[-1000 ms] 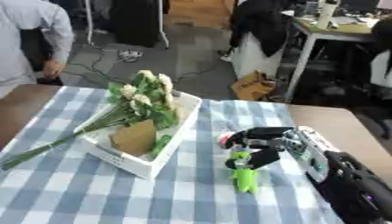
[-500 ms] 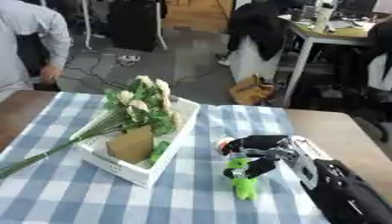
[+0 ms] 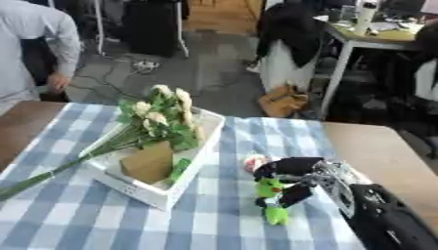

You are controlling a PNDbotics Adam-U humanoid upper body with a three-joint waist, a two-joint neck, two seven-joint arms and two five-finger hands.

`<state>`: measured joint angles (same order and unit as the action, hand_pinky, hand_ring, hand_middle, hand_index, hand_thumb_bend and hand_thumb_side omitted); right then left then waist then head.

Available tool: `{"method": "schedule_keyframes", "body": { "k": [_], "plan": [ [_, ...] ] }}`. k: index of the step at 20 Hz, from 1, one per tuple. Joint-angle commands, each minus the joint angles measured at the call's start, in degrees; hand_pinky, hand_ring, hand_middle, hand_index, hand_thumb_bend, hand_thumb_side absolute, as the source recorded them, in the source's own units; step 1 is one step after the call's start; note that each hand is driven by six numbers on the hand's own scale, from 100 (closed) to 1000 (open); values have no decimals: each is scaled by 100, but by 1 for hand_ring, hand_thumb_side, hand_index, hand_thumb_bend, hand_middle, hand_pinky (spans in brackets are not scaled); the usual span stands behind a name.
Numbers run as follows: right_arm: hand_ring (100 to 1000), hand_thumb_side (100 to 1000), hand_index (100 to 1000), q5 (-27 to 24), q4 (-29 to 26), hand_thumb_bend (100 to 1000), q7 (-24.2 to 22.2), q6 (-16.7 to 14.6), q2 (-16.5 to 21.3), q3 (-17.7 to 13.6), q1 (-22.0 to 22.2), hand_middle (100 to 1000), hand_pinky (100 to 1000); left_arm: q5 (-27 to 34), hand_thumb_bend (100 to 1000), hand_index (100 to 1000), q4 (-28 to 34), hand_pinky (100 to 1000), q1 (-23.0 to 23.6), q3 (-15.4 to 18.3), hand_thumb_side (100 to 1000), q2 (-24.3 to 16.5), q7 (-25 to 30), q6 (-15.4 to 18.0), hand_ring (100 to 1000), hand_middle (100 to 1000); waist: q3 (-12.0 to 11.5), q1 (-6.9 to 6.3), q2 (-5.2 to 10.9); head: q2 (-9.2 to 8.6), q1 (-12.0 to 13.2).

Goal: Pick up objects on the table and place them in the box.

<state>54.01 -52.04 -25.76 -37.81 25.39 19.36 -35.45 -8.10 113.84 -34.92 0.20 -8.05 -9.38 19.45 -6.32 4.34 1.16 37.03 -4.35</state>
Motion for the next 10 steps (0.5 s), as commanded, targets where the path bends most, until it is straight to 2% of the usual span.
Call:
{"method": "schedule_keyframes", "body": {
  "k": [1, 10],
  "plan": [
    [961, 900, 926, 161, 58, 413, -155, -165, 73, -89, -72, 927, 865, 7, 100, 973, 75, 814, -127, 29, 907, -9, -10, 15, 981, 898, -2, -107, -47, -75, -18],
    [907, 808, 898, 20, 192, 407, -655, -246, 31, -142, 8, 941, 773, 10, 100, 972, 75, 815, -138, 33, 907, -6, -21, 19, 981, 895, -6, -120, -58, -82, -44]
  ]
}}
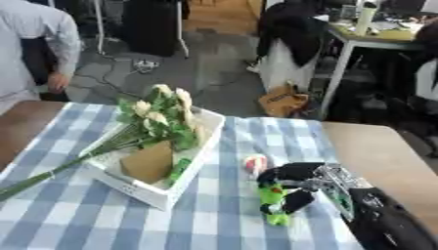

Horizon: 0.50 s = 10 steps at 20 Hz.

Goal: Pick up objects on the table and place them in the box.

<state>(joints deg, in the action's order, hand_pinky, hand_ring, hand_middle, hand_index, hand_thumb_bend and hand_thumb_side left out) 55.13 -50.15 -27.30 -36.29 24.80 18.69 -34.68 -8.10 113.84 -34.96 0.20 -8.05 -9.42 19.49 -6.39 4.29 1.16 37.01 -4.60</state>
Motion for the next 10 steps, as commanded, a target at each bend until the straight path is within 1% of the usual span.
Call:
{"method": "schedule_keyframes", "body": {
  "k": [1, 5, 8, 9, 10],
  "plan": [
    [897, 793, 889, -133, 6, 403, -536, -396, 85, -81, -63, 940, 765, 10, 100, 972, 75, 815, -138, 35, 907, -4, -21, 16, 981, 895, -3, -119, -64, -82, -18],
    [851, 764, 866, -298, 12, 408, -633, -375, 74, -104, -53, 940, 748, 16, 100, 972, 75, 814, -155, 39, 908, 12, -30, 20, 981, 893, -11, -137, -82, -92, -20],
    [854, 758, 863, -392, 38, 417, -730, -359, 58, -117, -35, 944, 753, 38, 100, 972, 75, 814, -178, 41, 907, 31, -38, 24, 981, 893, -24, -151, -104, -139, -31],
    [848, 730, 858, -428, 39, 441, -762, -362, 58, -119, -23, 945, 749, 43, 100, 972, 75, 813, -185, 43, 907, 35, -40, 26, 981, 892, -27, -154, -112, -151, -36],
    [848, 730, 858, -476, 40, 441, -797, -371, 62, -122, -10, 945, 749, 46, 100, 972, 75, 813, -191, 45, 907, 39, -41, 28, 981, 892, -30, -157, -118, -160, -40]
  ]
}}
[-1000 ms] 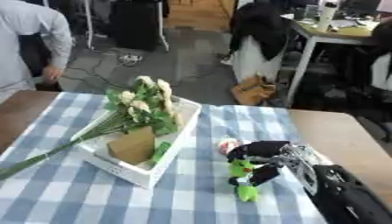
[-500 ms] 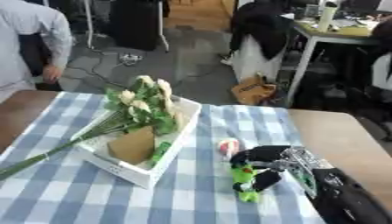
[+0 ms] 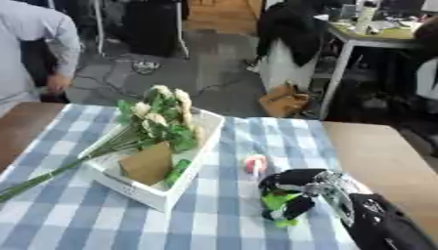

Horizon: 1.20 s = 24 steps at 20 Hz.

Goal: Pick up objects on the table and place them in the box.

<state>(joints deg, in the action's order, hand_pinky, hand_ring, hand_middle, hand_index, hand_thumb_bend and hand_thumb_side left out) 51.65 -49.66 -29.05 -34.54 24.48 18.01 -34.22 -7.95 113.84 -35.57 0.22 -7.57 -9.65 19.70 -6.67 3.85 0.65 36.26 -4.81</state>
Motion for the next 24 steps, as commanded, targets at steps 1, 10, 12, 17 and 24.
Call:
{"method": "schedule_keyframes", "body": {
  "k": [1, 10, 12, 17, 24],
  "plan": [
    [848, 730, 858, -169, -11, 441, -656, -549, 98, -57, -50, 945, 749, 34, 100, 972, 75, 813, -133, 44, 907, -6, -19, 7, 981, 892, -4, -115, -70, -90, -22],
    [435, 537, 791, -743, -135, 203, -784, -499, 158, -14, 103, 779, 249, 22, 100, 969, 75, 814, -115, 60, 904, -20, -34, -1, 980, 890, 19, -119, -44, -10, 5],
    [327, 520, 760, -876, -214, 159, -749, -533, 188, 21, 150, 675, 106, 20, 100, 968, 75, 813, -105, 58, 903, -26, -34, -4, 980, 890, 32, -114, -31, 10, -3],
    [100, 500, 606, -949, -344, 113, -448, -634, 225, 73, 214, 414, 100, 19, 100, 966, 75, 814, -99, 55, 900, -26, -29, -4, 980, 887, 45, -109, -26, 27, -28],
    [100, 549, 508, -764, -395, 191, 191, -885, 228, 113, 298, 283, 100, 11, 100, 962, 75, 814, -90, 61, 898, -26, -41, 4, 980, 883, 60, -107, -19, 60, -51]
  ]
}}
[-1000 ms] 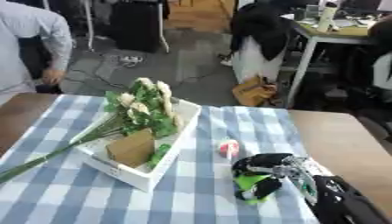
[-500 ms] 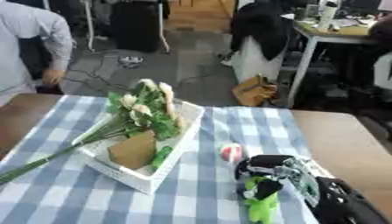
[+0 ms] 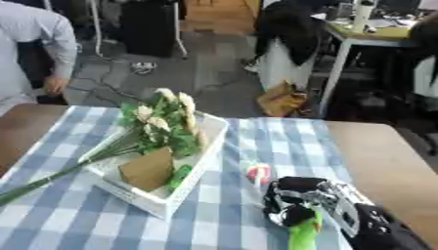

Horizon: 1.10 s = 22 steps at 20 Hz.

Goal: Pick up objects on the table and place them in the box.

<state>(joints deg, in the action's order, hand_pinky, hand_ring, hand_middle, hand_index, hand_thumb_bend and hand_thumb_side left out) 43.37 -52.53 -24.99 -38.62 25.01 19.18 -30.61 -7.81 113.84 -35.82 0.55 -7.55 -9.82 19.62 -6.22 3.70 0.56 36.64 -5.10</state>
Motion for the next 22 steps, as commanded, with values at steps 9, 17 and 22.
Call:
{"method": "schedule_keyframes", "body": {
  "k": [9, 17, 22],
  "plan": [
    [492, 823, 700, -84, -43, 115, -138, -995, 267, 104, 71, 527, 361, -6, 100, 957, 75, 813, -8, 19, 892, -58, -22, -5, 980, 877, 48, -68, 45, 101, -39],
    [733, 825, 845, -971, -367, 354, -1328, -1332, 521, 420, -9, 759, 668, -8, 100, 956, 75, 813, 48, 1, 891, -89, 7, -26, 980, 876, 58, -33, 114, 135, -124],
    [919, 605, 1000, -1540, -868, 727, -2474, -1334, 751, 578, -104, 959, 926, -3, 100, 957, 75, 813, 72, -4, 890, -108, 21, -36, 980, 876, 63, -20, 136, 112, -154]
  ]
}}
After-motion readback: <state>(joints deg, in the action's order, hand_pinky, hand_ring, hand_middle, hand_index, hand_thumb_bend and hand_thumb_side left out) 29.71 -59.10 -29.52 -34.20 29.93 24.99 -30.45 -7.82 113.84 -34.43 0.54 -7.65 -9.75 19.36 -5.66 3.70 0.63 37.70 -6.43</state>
